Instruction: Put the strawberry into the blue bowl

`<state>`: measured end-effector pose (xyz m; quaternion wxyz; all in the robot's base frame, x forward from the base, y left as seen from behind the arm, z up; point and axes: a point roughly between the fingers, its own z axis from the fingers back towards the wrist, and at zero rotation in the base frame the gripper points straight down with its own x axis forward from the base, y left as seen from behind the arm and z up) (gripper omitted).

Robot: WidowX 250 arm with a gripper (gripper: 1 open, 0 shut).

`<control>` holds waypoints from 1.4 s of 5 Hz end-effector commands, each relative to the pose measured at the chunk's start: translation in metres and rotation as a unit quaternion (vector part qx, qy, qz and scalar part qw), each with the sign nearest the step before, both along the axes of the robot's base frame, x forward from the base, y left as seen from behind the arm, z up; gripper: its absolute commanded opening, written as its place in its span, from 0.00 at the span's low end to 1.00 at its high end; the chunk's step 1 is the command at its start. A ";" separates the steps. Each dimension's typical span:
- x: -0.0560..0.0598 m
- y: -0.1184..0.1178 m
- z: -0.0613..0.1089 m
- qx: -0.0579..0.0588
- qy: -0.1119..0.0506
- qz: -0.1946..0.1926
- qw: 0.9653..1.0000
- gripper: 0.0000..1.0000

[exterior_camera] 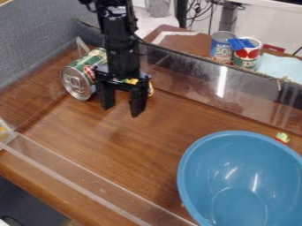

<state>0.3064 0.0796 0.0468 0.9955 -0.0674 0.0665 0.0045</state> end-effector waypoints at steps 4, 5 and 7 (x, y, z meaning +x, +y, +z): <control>0.003 -0.020 -0.002 0.007 -0.016 -0.016 1.000 1.00; 0.003 -0.024 -0.007 0.006 -0.014 -0.018 1.000 1.00; 0.004 -0.034 -0.014 0.005 -0.014 -0.023 1.000 1.00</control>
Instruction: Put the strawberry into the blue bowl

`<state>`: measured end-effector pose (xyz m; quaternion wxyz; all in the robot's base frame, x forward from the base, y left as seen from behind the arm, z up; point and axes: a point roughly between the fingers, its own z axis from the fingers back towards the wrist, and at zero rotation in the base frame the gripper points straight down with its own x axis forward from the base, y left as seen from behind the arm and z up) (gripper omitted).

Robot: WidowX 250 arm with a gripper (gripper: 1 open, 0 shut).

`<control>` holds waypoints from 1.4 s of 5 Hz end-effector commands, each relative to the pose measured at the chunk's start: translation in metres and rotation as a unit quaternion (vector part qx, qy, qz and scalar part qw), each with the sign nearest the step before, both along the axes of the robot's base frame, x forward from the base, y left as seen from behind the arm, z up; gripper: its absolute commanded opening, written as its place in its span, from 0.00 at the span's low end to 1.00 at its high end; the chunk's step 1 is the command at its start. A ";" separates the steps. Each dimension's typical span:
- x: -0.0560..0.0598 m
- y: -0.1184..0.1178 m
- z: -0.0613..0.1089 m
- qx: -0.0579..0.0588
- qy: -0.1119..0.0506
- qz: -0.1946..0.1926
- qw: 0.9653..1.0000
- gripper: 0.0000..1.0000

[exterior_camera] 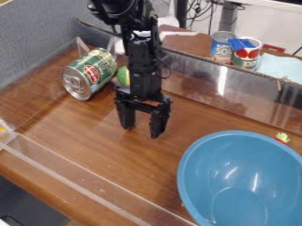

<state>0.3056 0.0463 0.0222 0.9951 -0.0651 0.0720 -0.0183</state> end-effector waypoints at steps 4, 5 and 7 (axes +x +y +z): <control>0.024 0.054 0.054 0.001 -0.041 0.056 0.998 1.00; 0.036 0.076 0.065 -0.003 -0.048 0.077 0.996 1.00; 0.052 0.084 0.059 -0.007 -0.050 0.090 0.995 1.00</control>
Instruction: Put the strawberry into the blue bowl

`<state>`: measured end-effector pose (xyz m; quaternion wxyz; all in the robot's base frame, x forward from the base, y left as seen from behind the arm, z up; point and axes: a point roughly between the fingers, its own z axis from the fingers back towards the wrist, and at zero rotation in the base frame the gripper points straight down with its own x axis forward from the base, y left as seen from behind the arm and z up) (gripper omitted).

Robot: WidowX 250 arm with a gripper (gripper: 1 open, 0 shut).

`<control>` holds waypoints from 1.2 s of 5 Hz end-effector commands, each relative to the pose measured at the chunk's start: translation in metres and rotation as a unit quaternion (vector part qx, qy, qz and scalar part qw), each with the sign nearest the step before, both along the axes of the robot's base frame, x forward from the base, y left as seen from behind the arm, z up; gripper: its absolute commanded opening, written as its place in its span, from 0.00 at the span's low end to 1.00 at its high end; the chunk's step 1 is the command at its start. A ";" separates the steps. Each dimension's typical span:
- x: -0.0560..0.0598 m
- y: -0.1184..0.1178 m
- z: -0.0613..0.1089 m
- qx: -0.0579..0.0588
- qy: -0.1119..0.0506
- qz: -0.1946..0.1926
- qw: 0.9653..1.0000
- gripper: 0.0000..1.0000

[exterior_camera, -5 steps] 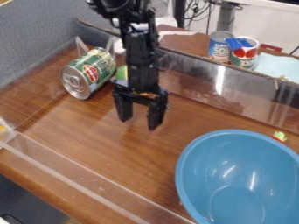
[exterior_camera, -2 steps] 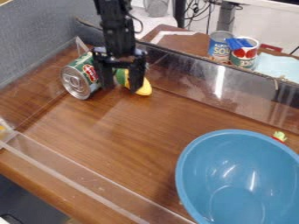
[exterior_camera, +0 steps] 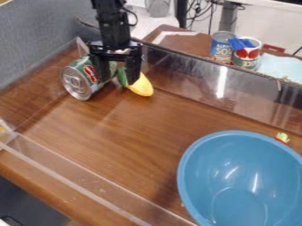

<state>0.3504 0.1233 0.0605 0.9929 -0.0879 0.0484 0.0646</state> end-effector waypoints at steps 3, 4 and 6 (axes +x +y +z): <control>0.022 0.013 0.011 0.005 -0.031 0.020 0.999 1.00; 0.028 0.015 0.007 0.004 -0.030 0.025 0.999 1.00; 0.035 0.018 0.000 0.001 -0.024 0.030 0.999 1.00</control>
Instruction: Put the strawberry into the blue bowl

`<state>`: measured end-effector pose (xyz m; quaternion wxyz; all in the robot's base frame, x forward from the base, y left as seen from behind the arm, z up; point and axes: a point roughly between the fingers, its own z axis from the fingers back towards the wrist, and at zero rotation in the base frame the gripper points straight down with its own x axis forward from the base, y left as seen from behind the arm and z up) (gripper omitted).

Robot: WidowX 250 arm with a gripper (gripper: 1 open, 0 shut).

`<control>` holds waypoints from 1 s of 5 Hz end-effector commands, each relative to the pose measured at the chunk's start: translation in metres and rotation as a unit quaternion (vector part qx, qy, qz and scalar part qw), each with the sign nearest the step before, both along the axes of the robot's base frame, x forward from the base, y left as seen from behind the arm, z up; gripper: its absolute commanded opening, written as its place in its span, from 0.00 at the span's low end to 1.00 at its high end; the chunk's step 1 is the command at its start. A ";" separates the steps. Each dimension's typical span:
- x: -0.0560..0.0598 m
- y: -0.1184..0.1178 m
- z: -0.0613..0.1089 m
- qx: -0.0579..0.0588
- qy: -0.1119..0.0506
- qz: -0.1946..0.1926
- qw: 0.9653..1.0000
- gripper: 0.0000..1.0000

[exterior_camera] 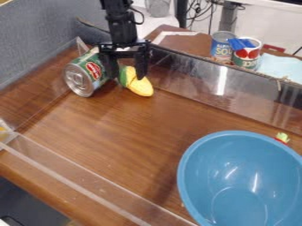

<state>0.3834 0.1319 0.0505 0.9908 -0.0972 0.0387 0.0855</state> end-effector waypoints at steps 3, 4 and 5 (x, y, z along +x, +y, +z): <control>0.007 0.017 -0.003 0.009 -0.005 0.016 1.000 1.00; 0.007 0.019 -0.007 0.009 -0.002 0.018 1.000 1.00; 0.008 0.022 -0.010 0.009 0.002 0.020 1.000 1.00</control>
